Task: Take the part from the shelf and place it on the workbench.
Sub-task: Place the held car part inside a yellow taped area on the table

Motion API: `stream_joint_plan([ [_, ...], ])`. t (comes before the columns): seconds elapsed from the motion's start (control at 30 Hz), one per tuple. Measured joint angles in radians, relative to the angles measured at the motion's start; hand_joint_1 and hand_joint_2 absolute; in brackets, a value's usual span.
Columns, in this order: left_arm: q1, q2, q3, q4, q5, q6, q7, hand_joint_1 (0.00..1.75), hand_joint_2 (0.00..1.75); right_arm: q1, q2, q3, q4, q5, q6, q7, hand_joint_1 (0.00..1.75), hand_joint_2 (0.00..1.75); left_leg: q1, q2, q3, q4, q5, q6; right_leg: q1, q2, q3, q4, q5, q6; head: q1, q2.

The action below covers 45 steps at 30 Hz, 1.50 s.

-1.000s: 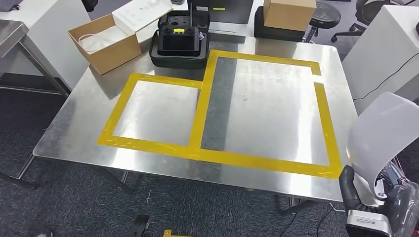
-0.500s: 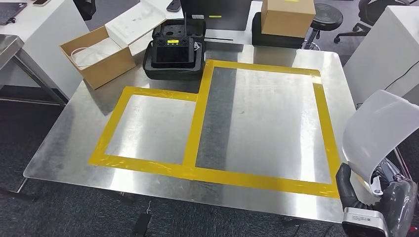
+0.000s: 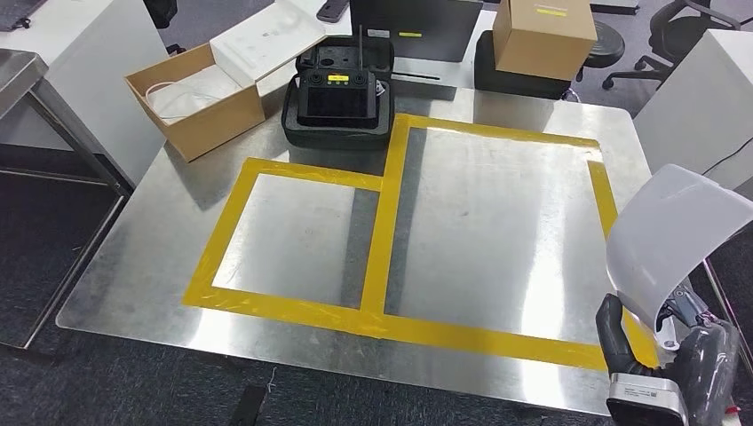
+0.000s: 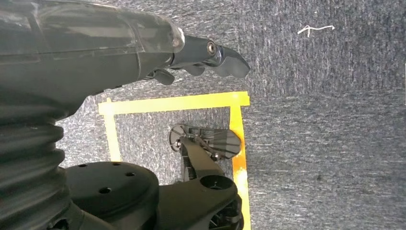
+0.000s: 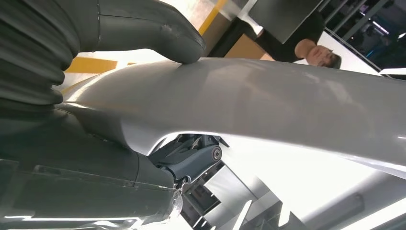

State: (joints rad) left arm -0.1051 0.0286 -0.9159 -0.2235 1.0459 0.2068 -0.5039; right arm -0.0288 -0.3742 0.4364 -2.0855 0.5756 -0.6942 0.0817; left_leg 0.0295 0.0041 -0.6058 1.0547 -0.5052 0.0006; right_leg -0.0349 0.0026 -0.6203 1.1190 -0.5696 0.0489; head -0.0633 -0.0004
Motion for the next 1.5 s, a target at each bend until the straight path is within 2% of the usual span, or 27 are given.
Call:
stream_joint_plan([
  [0.07, 0.000, 0.000, 0.000, 0.000, 0.000, 0.000, 0.000, 0.00, 1.75, -0.001, 0.000, 0.000, 0.000, 0.000, 0.000, 0.001, 1.75, 1.75, -0.001, 0.000, 0.000, 0.000, 0.000, 0.001, 0.001, 0.000, -0.010, 0.024, -0.012, 0.000, 0.001, 0.000],
  [0.1, 0.000, 0.000, 0.000, 0.000, 0.000, 0.000, 0.000, 0.00, 1.75, -0.002, 0.000, 0.001, 0.000, 0.000, 0.000, 0.002, 1.75, 1.75, -0.005, 0.001, -0.001, 0.000, 0.000, 0.003, 0.002, 0.000, -0.031, 0.074, -0.033, -0.002, 0.001, 0.000],
  [0.13, 0.000, 0.000, 0.000, 0.000, 0.000, 0.000, 0.000, 0.00, 1.75, -0.003, 0.000, 0.003, 0.001, 0.000, 0.000, 0.003, 1.75, 1.75, -0.015, 0.001, -0.001, 0.000, 0.000, 0.008, 0.011, 0.000, -0.038, 0.098, -0.031, -0.014, 0.002, 0.000],
  [0.17, 0.001, -0.001, 0.000, 0.000, 0.000, 0.001, 0.000, 0.00, 1.75, -0.005, 0.000, 0.004, 0.002, 0.000, 0.000, 0.004, 1.75, 1.75, -0.026, 0.001, 0.000, 0.000, 0.001, 0.013, 0.023, 0.001, -0.033, 0.097, -0.018, -0.033, 0.003, 0.000],
  [0.2, 0.000, -0.002, 0.000, 0.000, 0.000, 0.001, 0.000, 0.00, 1.75, -0.006, 0.000, 0.005, 0.002, 0.000, 0.000, 0.005, 1.75, 1.75, -0.035, 0.001, 0.000, -0.001, 0.001, 0.018, 0.038, 0.002, -0.012, 0.063, 0.003, -0.059, 0.003, 0.000],
  [0.23, -0.001, -0.005, 0.000, 0.000, 0.000, 0.001, 0.000, 0.00, 1.75, -0.008, 0.000, 0.005, 0.003, 0.000, 0.001, 0.005, 1.75, 1.75, -0.043, 0.001, -0.001, -0.002, 0.003, 0.021, 0.052, 0.000, 0.025, -0.006, 0.033, -0.085, 0.000, 0.000],
  [0.27, -0.001, -0.008, 0.000, 0.000, 0.000, 0.001, 0.001, 0.00, 1.75, -0.009, 0.000, 0.005, 0.002, 0.000, 0.002, 0.005, 1.75, 1.75, -0.044, 0.001, -0.002, -0.002, 0.004, 0.022, 0.061, -0.002, 0.049, -0.053, 0.042, -0.099, -0.002, 0.000],
  [0.3, -0.002, -0.011, 0.000, 0.000, 0.000, 0.001, 0.001, 0.00, 1.75, -0.011, -0.001, 0.005, 0.002, 0.000, 0.002, 0.005, 1.75, 1.75, -0.043, 0.002, -0.003, -0.003, 0.005, 0.021, 0.067, -0.004, 0.062, -0.081, 0.041, -0.108, -0.003, 0.000],
  [0.33, -0.002, -0.013, 0.000, 0.000, 0.000, 0.000, 0.002, 0.00, 1.75, -0.012, -0.002, 0.006, 0.002, 0.000, 0.003, 0.006, 1.75, 1.75, -0.044, 0.003, -0.004, -0.002, 0.003, 0.027, 0.068, -0.006, 0.067, -0.093, 0.041, -0.098, -0.003, 0.000],
  [0.37, -0.002, -0.014, 0.000, 0.000, 0.000, 0.000, 0.003, 0.00, 1.75, -0.013, -0.002, 0.007, 0.002, 0.000, 0.006, 0.006, 1.75, 1.75, -0.042, 0.005, -0.003, -0.002, 0.001, 0.031, 0.069, -0.006, 0.069, -0.100, 0.041, -0.077, -0.002, 0.000],
  [0.43, -0.002, -0.016, 0.000, 0.000, 0.001, 0.000, 0.004, 0.00, 1.75, -0.016, -0.002, 0.011, 0.003, -0.005, 0.019, 0.010, 1.75, 1.75, -0.043, 0.007, -0.002, -0.002, -0.003, 0.038, 0.066, -0.005, 0.072, -0.107, 0.041, -0.051, 0.000, 0.000],
  [0.47, -0.002, -0.016, 0.000, 0.000, 0.001, 0.000, 0.005, 0.00, 1.75, -0.019, -0.001, 0.014, 0.003, -0.009, 0.032, 0.014, 1.75, 1.75, -0.043, 0.008, -0.001, -0.003, -0.001, 0.035, 0.065, -0.005, 0.073, -0.107, 0.041, -0.048, 0.000, 0.000],
  [0.5, -0.002, -0.016, 0.000, 0.000, 0.001, -0.001, 0.005, 0.00, 1.75, -0.025, -0.001, 0.018, 0.005, -0.015, 0.050, 0.020, 1.75, 1.75, -0.043, 0.008, 0.000, -0.004, 0.001, 0.032, 0.065, -0.005, 0.073, -0.107, 0.042, -0.055, 0.000, 0.000],
  [0.8, -0.004, -0.014, -0.003, 0.000, -0.027, -0.020, 0.014, 0.00, 1.75, -0.140, 0.001, 0.115, 0.069, -0.037, 0.282, 0.056, 1.75, 1.75, -0.043, 0.011, 0.001, -0.010, 0.004, 0.028, 0.065, -0.005, 0.073, -0.106, 0.042, -0.057, 0.000, 0.000],
  [0.97, -0.022, -0.019, -0.018, 0.000, -0.065, -0.031, 0.048, 0.00, 1.75, -0.260, 0.038, 0.222, 0.173, -0.025, 0.357, 0.057, 1.75, 1.75, -0.043, 0.015, 0.001, -0.010, 0.004, 0.028, 0.065, -0.003, 0.073, -0.107, 0.041, -0.058, 0.000, 0.000],
  [1.17, -0.053, -0.031, -0.054, -0.002, -0.131, -0.042, 0.100, 0.00, 1.75, -0.407, 0.132, 0.342, 0.355, -0.064, 0.381, 0.033, 1.75, 1.75, -0.044, 0.023, 0.001, -0.011, 0.004, 0.028, 0.065, 0.000, 0.073, -0.107, 0.043, -0.061, 0.000, 0.000],
  [1.33, -0.082, -0.046, -0.092, -0.004, -0.188, -0.063, 0.139, 0.00, 1.75, -0.515, 0.264, 0.450, 0.598, -0.079, 0.392, -0.032, 1.75, 1.75, -0.044, 0.029, 0.002, -0.011, 0.004, 0.028, 0.065, 0.004, 0.073, -0.107, 0.043, -0.061, 0.000, 0.000],
  [1.43, -0.092, -0.055, -0.111, -0.006, -0.201, -0.070, 0.146, 0.00, 1.75, -0.552, 0.348, 0.503, 0.753, -0.086, 0.387, -0.069, 1.75, 1.75, -0.044, 0.028, 0.002, -0.011, 0.004, 0.028, 0.065, 0.004, 0.073, -0.107, 0.043, -0.061, 0.000, 0.000],
  [1.5, -0.094, -0.057, -0.118, -0.006, -0.207, -0.073, 0.149, 0.00, 1.75, -0.568, 0.384, 0.525, 0.828, -0.090, 0.392, -0.073, 1.75, 1.75, -0.044, 0.028, 0.002, -0.011, 0.004, 0.028, 0.065, 0.004, 0.073, -0.107, 0.043, -0.061, 0.001, 0.000],
])
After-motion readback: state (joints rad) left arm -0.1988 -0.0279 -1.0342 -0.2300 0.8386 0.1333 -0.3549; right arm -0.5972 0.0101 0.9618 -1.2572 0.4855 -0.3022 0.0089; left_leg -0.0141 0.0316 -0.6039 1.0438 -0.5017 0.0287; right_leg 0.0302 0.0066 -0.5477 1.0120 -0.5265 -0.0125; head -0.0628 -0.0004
